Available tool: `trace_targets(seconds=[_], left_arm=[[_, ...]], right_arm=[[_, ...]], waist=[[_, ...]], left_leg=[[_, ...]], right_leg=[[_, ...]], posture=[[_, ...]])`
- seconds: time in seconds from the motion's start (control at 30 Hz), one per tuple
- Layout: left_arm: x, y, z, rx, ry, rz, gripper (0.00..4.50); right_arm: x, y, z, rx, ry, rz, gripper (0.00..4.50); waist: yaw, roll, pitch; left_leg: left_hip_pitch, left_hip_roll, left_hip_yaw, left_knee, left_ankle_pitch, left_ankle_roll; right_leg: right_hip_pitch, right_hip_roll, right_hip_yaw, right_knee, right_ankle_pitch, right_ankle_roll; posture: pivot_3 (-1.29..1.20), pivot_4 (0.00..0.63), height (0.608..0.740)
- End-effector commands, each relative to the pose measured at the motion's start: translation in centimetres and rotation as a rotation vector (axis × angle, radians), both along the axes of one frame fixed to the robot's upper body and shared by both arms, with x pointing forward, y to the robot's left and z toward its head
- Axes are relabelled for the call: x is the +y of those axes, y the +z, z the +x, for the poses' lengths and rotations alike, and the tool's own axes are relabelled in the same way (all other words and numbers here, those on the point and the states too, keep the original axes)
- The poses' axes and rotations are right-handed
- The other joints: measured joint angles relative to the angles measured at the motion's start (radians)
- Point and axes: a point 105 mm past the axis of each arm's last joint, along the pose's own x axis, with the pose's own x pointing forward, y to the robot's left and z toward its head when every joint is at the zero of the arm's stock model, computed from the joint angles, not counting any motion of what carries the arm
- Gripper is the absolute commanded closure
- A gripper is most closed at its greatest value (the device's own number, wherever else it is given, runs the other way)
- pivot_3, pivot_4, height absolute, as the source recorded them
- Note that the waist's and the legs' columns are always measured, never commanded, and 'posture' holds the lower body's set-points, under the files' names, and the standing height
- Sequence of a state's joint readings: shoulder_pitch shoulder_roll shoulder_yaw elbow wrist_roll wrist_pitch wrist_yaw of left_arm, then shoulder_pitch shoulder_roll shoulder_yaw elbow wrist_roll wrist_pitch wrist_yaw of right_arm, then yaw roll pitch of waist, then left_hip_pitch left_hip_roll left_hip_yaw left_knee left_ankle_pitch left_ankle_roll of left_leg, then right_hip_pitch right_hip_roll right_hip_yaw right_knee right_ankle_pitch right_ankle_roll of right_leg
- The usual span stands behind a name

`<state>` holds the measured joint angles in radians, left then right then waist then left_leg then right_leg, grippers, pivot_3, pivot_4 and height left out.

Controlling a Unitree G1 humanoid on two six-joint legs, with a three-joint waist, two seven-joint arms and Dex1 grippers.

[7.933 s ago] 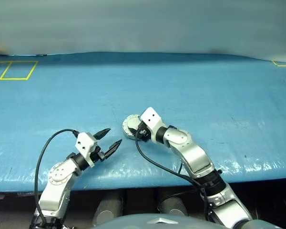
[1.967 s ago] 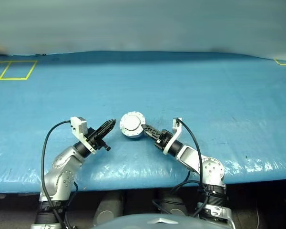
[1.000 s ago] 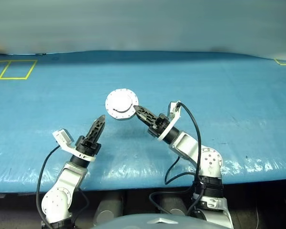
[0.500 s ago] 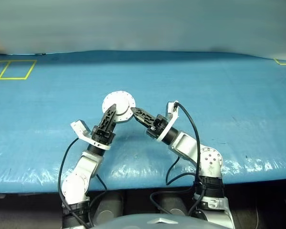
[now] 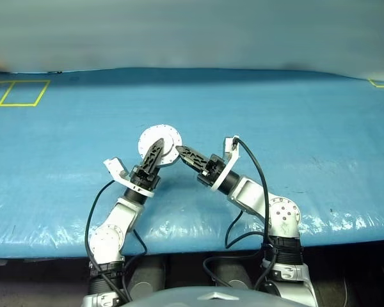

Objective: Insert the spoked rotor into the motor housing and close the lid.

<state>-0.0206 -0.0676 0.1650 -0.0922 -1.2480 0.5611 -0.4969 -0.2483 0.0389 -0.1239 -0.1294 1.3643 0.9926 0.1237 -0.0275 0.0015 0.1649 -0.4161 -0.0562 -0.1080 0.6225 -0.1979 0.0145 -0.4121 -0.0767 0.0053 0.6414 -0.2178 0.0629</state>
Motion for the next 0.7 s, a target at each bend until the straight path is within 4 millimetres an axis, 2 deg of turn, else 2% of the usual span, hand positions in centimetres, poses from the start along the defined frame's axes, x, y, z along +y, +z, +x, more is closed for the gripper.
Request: trace_targets(seconds=[0.03, 0.17, 0.23, 0.3, 0.4, 0.57, 0.7], left_arm=[[-1.2, 1.4, -0.5, -0.072, -0.028, -0.026, 0.37], [-1.3, 0.8, 0.1, -0.028, 0.004, 0.041, 1.55], [-1.2, 1.2, 0.0, -0.050, 0.011, 0.014, 1.93], [-0.7, 1.6, -0.1, -0.066, 0.023, -0.011, 1.93], [-0.1, 1.0, 0.5, -0.008, 0.070, 0.016, 1.93], [0.5, 2.1, 0.1, -0.060, 0.072, -0.060, 1.94], [0.9, 1.8, 0.5, -0.021, 0.093, -0.060, 1.94]], right_arm=[[0.3, 2.7, -0.6, -0.091, 0.026, 0.072, 3.32], [0.6, 2.5, -0.7, -0.089, 0.046, 0.060, 3.32], [0.7, 2.5, -0.7, -0.087, 0.047, 0.059, 3.32], [0.7, 2.4, -0.7, -0.085, 0.048, 0.058, 3.32], [0.7, 2.4, -0.6, -0.082, 0.045, 0.057, 3.32], [0.7, 2.2, -0.4, -0.070, 0.027, 0.056, 3.32], [0.4, 1.9, 0.1, -0.046, -0.025, 0.043, 3.32]], waist=[[0.000, 0.000, 0.000], [0.001, 0.000, 0.000], [0.000, 0.000, 0.000], [0.000, 0.000, 0.000], [0.001, 0.000, 0.000], [0.000, 0.000, 0.000], [0.000, 0.000, 0.000]], left_leg=[[0.000, 0.000, 0.000, 0.000, 0.000, 0.000], [0.000, 0.000, 0.000, 0.000, 0.000, 0.000], [0.000, 0.000, 0.000, 0.000, 0.000, 0.000], [0.000, 0.000, 0.000, 0.000, 0.000, 0.000], [0.000, 0.000, 0.000, 0.000, 0.000, 0.000], [0.000, 0.000, 0.000, 0.000, 0.000, 0.000], [0.000, 0.000, 0.000, 0.000, 0.000, 0.000]], right_leg=[[0.000, 0.000, 0.000, 0.000, 0.000, 0.000], [0.000, 0.000, 0.000, 0.000, 0.000, 0.000], [0.000, 0.000, 0.001, 0.000, 0.000, 0.000], [0.000, 0.000, 0.001, 0.000, 0.000, 0.000], [0.000, 0.000, 0.000, 0.000, 0.000, 0.000], [0.000, 0.000, 0.001, 0.000, 0.000, 0.000], [0.000, 0.000, 0.001, 0.000, 0.000, 0.000]], posture=[[0.00, 0.150, 0.740], [0.00, 0.150, 0.740], [0.00, 0.150, 0.740], [0.00, 0.150, 0.740], [0.00, 0.150, 0.740], [0.00, 0.150, 0.740], [0.00, 0.150, 0.740]])
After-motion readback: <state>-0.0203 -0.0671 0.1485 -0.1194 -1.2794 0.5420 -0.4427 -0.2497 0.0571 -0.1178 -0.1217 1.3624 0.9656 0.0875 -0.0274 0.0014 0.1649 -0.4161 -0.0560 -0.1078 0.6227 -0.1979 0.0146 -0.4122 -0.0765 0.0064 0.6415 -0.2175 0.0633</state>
